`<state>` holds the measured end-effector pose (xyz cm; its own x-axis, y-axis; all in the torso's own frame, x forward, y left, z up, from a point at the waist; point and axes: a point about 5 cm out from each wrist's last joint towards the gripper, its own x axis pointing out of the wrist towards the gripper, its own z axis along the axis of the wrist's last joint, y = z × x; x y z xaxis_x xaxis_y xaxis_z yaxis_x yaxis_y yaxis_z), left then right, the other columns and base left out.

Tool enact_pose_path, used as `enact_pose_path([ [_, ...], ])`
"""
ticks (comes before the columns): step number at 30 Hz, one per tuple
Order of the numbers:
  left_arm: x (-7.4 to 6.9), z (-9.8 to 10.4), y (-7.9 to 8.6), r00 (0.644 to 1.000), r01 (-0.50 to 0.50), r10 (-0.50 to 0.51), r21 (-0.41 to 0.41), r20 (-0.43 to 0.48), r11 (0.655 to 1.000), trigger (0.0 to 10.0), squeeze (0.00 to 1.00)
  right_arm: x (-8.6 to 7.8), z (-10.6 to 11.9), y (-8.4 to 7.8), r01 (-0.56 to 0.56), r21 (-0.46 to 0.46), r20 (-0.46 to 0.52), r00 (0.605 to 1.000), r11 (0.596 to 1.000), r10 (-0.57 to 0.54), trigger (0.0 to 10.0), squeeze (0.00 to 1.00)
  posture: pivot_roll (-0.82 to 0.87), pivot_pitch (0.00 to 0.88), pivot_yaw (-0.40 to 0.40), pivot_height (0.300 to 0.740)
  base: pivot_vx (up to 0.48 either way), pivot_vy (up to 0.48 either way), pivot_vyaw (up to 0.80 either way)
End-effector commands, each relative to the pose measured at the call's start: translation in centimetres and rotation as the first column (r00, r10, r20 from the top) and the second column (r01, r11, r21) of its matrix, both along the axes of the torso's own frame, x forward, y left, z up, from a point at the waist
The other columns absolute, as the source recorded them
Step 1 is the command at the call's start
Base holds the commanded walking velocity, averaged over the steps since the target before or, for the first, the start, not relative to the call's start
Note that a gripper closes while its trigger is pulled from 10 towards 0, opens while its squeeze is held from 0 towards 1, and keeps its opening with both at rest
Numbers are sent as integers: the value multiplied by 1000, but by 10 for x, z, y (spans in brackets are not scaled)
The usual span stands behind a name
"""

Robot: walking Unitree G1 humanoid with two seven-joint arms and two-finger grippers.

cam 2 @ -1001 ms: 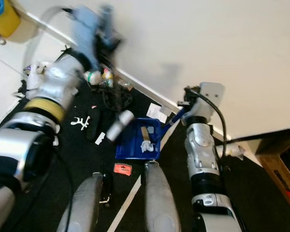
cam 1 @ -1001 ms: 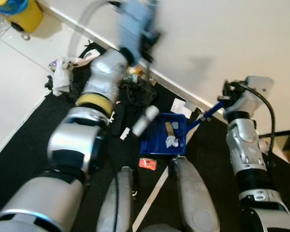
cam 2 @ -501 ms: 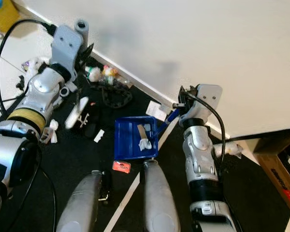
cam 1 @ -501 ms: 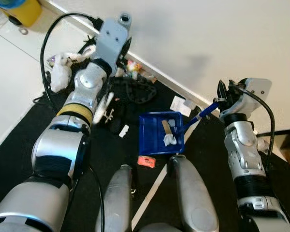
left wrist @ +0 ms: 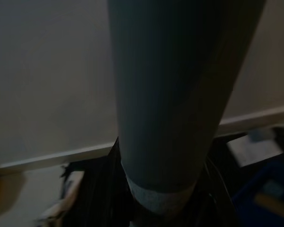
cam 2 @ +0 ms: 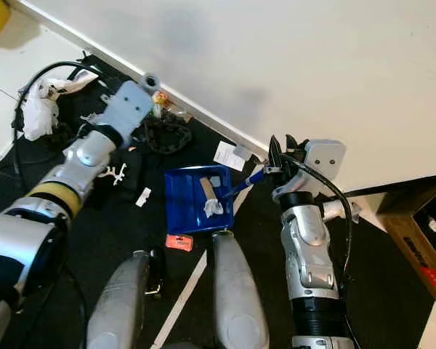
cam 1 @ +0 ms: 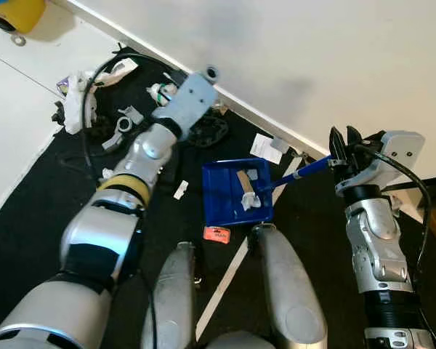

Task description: Sweep floor

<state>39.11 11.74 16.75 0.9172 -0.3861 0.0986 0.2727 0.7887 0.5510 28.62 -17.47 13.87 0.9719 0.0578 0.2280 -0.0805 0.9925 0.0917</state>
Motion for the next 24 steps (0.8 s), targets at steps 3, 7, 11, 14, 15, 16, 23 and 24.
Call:
enact_pose_path([
  [3,1,-4,-11,993,-113,98,-268,-67,957,10000,0,-10,-14,-2,-9,16,-78,997,1000,11,10000,0,-245,514,-66,740,0,0,0],
  [7,0,-11,-22,983,-139,77,-408,-165,902,10000,0,-12,-15,-2,-12,18,-83,996,1000,14,10000,0,-243,514,-66,740,0,0,0],
  [11,-12,-35,-48,954,-76,-71,-463,-292,883,10000,0,-12,-15,1,-29,23,-93,995,999,31,10000,0,-234,509,-65,740,0,0,0],
  [14,-18,-44,-56,941,-41,-122,-461,-317,887,10000,0,-11,-15,1,-34,24,-94,995,999,36,10000,0,-235,503,-64,740,0,0,0],
  [15,-19,-46,-58,936,-48,-127,-476,-327,878,10000,0,-10,-14,1,-35,25,-96,995,999,37,10000,0,-234,501,-66,740,0,0,0],
  [16,-19,-46,-58,936,-48,-127,-476,-327,878,10000,0,-10,-14,1,-35,25,-96,995,999,37,10000,0,-234,501,-66,740,0,0,0],
  [23,-32,-43,-102,841,112,-422,-656,-338,747,10000,0,-6,-17,0,-39,37,-111,993,999,43,10000,0,-223,480,-68,740,0,0,0],
  [24,-35,-39,-113,815,154,-486,-690,-317,707,10000,0,-4,-18,-2,-31,46,-113,993,998,36,10000,0,-216,471,-67,740,0,0,0],
])
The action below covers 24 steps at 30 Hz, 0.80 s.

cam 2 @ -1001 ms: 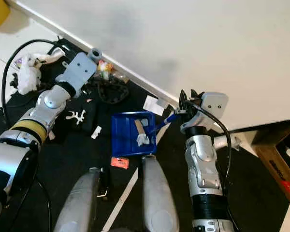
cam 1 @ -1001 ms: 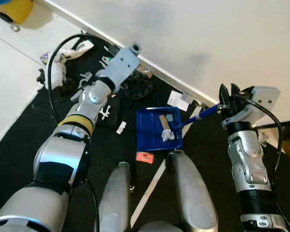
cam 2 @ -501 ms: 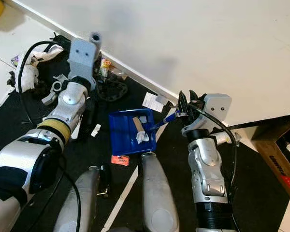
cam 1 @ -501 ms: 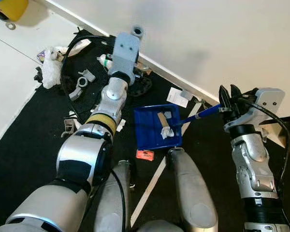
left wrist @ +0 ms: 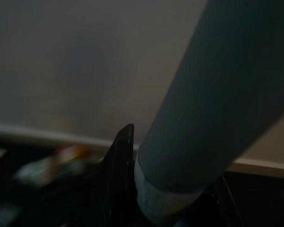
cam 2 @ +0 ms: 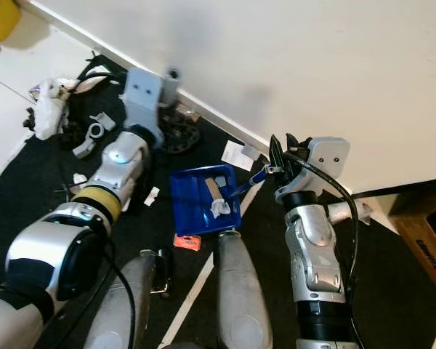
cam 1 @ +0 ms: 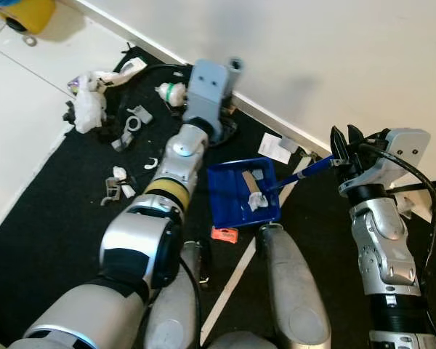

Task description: Sweep floor

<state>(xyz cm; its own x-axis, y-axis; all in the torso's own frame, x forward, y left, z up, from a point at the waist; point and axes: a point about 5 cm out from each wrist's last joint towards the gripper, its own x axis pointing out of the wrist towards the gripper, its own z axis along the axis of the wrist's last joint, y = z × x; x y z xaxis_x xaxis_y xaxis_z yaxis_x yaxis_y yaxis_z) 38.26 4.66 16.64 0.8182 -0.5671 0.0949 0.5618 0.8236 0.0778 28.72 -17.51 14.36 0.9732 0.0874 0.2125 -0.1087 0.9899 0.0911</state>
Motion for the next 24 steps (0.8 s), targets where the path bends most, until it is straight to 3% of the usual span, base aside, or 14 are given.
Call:
enact_pose_path([
  [1,-26,-26,-53,946,164,-241,-324,-215,932,10000,0,-2,-23,-3,8,55,-100,995,998,-2,10000,0,-204,449,-63,740,0,0,0],
  [2,-26,-26,-53,946,164,-241,-324,-215,932,10000,0,-2,-23,-3,8,55,-100,995,998,-2,10000,0,-204,449,-63,740,0,0,0],
  [4,-24,-3,-66,935,227,-318,-420,-161,879,10000,0,4,-23,-5,17,67,-100,995,998,-10,10000,0,-188,423,-59,740,0,0,0],
  [6,-23,4,-69,932,242,-333,-441,-142,864,10000,0,7,-23,-5,17,69,-101,995,997,-10,10000,0,-185,419,-59,740,0,0,0],
  [10,-15,21,-61,927,312,-365,-357,-90,880,10000,0,19,-25,-3,11,80,-98,995,997,-3,10000,0,-129,357,-50,740,0,0,0],
  [13,-7,26,-43,942,299,-329,-284,-63,911,10000,0,26,-25,-1,5,87,-96,995,996,4,10000,0,-96,327,-45,740,0,0,0],
  [16,4,30,-7,968,240,-251,-192,-31,951,10000,0,36,-25,1,-5,99,-90,996,995,14,10000,0,-29,271,-48,740,0,0,0],
  [17,4,30,-7,968,240,-251,-192,-31,951,10000,0,36,-25,1,-5,99,-90,996,995,14,10000,0,-29,271,-48,740,0,0,0],
  [19,10,33,18,984,170,-177,-163,-26,972,10000,0,41,-26,3,-16,103,-88,996,995,25,10000,0,9,243,-52,740,0,0,0],
  [22,16,39,47,998,63,-65,-168,-3,984,10000,0,46,-29,3,-14,107,-93,995,994,24,10000,0,37,213,-54,740,0,0,0],
  [24,19,47,69,1000,-5,8,-225,12,974,10000,0,48,-34,0,18,105,-107,994,994,-7,10000,0,52,186,-52,740,0,0,0],
])
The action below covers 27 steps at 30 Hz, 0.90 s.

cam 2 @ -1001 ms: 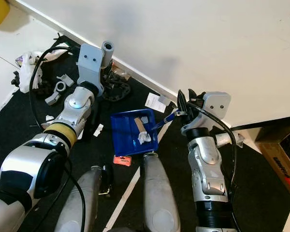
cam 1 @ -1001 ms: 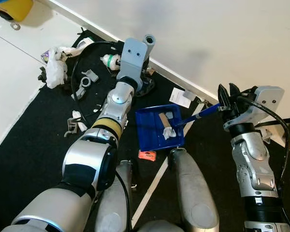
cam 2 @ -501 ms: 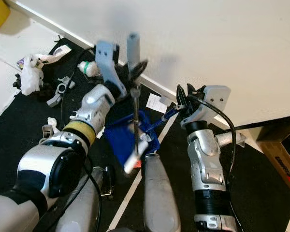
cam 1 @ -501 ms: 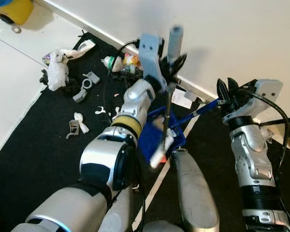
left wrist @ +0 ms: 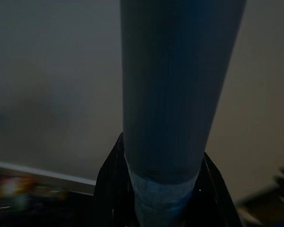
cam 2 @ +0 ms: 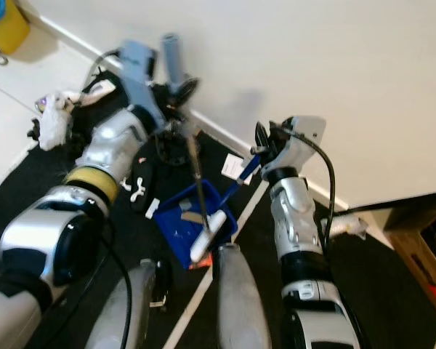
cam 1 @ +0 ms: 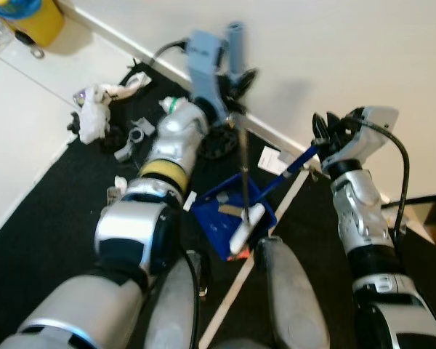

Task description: Sweep floor

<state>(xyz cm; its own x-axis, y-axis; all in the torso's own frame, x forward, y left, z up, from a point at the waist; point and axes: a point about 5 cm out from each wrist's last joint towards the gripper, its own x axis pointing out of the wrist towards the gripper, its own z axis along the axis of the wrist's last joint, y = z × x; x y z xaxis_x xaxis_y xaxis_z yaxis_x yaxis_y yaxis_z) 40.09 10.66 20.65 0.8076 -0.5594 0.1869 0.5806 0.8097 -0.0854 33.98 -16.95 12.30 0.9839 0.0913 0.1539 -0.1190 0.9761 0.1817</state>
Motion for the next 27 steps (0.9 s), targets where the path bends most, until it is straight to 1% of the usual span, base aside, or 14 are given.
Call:
enact_pose_path([
  [1,1,11,19,997,-61,64,-72,32,996,10000,0,-4,-15,-8,56,15,-52,997,998,-55,10000,0,56,179,-53,740,0,0,0],
  [2,1,11,19,997,-61,64,-72,32,996,10000,0,-4,-15,-8,56,15,-52,997,998,-55,10000,0,56,179,-53,740,0,0,0],
  [5,-3,18,50,985,-163,170,-139,39,977,10000,0,-4,-26,-22,155,-21,-106,982,988,-157,10000,0,56,161,-50,740,0,0,0],
  [7,-8,20,66,974,-211,219,-122,55,970,10000,0,-5,-30,-29,199,-43,-129,971,979,-203,10000,0,53,153,-48,740,0,0,0],
  [8,-8,20,66,974,-211,219,-122,55,970,10000,0,-5,-30,-29,199,-43,-129,971,979,-203,10000,0,53,153,-48,740,0,0,0],
  [10,-15,28,84,970,-222,232,-125,75,967,10000,0,-5,-35,-39,238,-79,-149,957,968,-247,10000,0,53,152,-48,740,0,0,0],
  [13,-18,31,92,964,-241,253,-126,83,962,10000,0,-6,-36,-44,256,-103,-155,950,961,-269,10000,0,53,152,-48,740,0,0,0],
  [15,-21,32,108,949,-300,307,-87,79,950,10000,0,-7,-38,-54,291,-164,-158,936,943,-316,10000,0,52,146,-46,740,0,0,0],
  [17,-27,26,123,923,-380,377,27,79,925,10000,0,-11,-39,-68,364,-193,-160,905,911,-395,10000,0,47,136,-34,740,0,0,0],
  [18,-27,26,123,923,-380,377,27,79,925,10000,0,-11,-39,-68,364,-193,-160,905,911,-395,10000,0,47,136,-34,740,0,0,0],
  [21,-39,9,129,914,-406,388,259,120,877,10000,0,-16,-43,-80,457,-172,-172,858,873,-484,10000,0,44,131,-28,740,0,0,0],
  [25,-44,-6,135,899,-436,423,319,113,841,10000,0,-22,-54,-77,501,-86,-227,832,861,-506,10000,0,40,124,-20,740,0,0,0],
  [26,-45,-12,138,883,-466,457,329,109,821,10000,0,-24,-59,-73,505,-42,-251,830,862,-499,10000,0,41,122,-17,740,0,0,0],
  [27,-48,-27,143,842,-532,535,287,76,797,10000,0,-26,-66,-63,494,40,-271,842,869,-466,10000,0,43,115,-8,740,0,0,0],
])
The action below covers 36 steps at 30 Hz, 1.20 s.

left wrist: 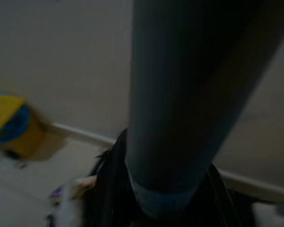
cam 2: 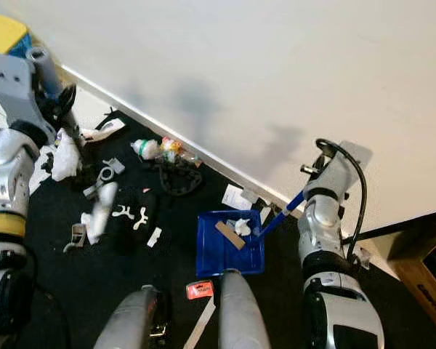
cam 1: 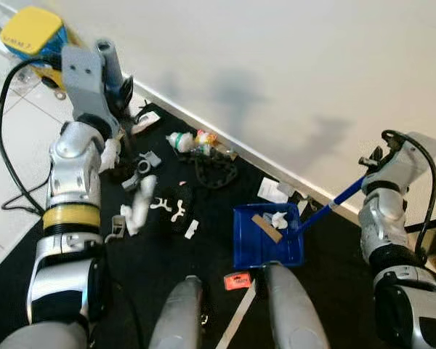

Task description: Sweep floor

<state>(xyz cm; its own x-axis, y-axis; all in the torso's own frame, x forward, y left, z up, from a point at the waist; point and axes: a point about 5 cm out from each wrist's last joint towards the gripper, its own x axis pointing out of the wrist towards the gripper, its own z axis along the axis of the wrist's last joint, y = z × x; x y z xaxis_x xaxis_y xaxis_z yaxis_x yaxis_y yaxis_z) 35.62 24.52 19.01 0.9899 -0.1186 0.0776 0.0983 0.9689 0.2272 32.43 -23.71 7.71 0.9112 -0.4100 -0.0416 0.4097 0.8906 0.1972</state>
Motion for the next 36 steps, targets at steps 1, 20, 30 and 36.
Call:
enact_pose_path([
  [1,-3,-10,4,999,-50,50,-33,-3,998,10000,0,-11,-20,5,3,77,-46,999,997,0,10000,0,43,115,-8,740,0,0,0],
  [20,-28,-89,3,970,-227,220,-60,-101,972,10000,0,-3,-21,31,-179,19,-25,984,984,179,10000,0,41,49,35,740,0,0,0],
  [30,-27,-84,1,985,-159,157,-18,-66,987,10000,0,-8,-25,11,-129,40,-60,990,991,131,10000,0,52,29,15,740,0,0,0],
  [36,-25,-87,-2,981,-181,178,-32,-74,983,10000,0,-11,-31,10,-138,52,-92,986,989,142,10000,0,52,47,10,740,0,311,0],
])
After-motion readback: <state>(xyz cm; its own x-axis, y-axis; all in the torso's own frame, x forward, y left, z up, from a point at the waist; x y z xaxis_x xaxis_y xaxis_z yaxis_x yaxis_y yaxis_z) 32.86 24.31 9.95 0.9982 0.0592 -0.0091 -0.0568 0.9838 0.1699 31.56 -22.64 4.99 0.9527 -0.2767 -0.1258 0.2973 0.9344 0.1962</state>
